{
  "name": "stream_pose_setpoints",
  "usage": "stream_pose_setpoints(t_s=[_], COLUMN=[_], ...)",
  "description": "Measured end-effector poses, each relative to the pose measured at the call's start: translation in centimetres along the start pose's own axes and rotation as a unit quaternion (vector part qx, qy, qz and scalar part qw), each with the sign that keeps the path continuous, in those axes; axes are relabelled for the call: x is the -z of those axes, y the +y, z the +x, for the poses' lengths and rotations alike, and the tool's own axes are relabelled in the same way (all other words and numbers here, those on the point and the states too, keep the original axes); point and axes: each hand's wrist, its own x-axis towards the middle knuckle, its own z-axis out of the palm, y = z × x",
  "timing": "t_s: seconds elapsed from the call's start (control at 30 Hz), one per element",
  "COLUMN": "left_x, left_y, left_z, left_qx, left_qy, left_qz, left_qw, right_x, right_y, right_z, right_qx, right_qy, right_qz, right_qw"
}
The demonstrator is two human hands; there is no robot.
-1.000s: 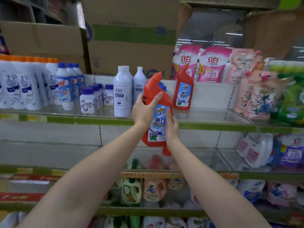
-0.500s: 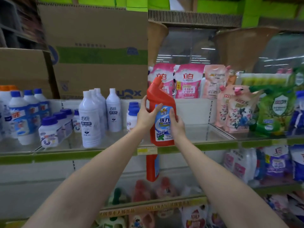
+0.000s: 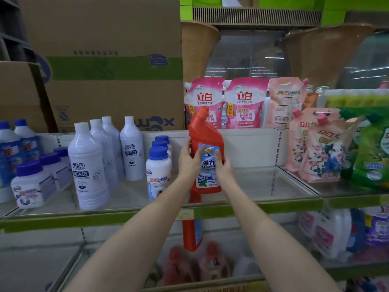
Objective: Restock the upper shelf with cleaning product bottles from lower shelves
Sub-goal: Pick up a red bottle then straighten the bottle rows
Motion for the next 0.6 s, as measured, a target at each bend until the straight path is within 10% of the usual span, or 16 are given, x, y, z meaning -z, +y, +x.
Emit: stream_pose_setpoints(t_s=[0.6], left_x=[-2.5], left_y=[-6.7], left_z=[6.5], left_qx=[-0.004], left_qy=[0.066], left_qz=[0.025], left_qw=[0.997], right_x=[-2.9], right_y=[3.3], right_z=[5.3], right_qx=[0.070], right_qy=[0.146], right_qz=[-0.087], right_qw=[0.983])
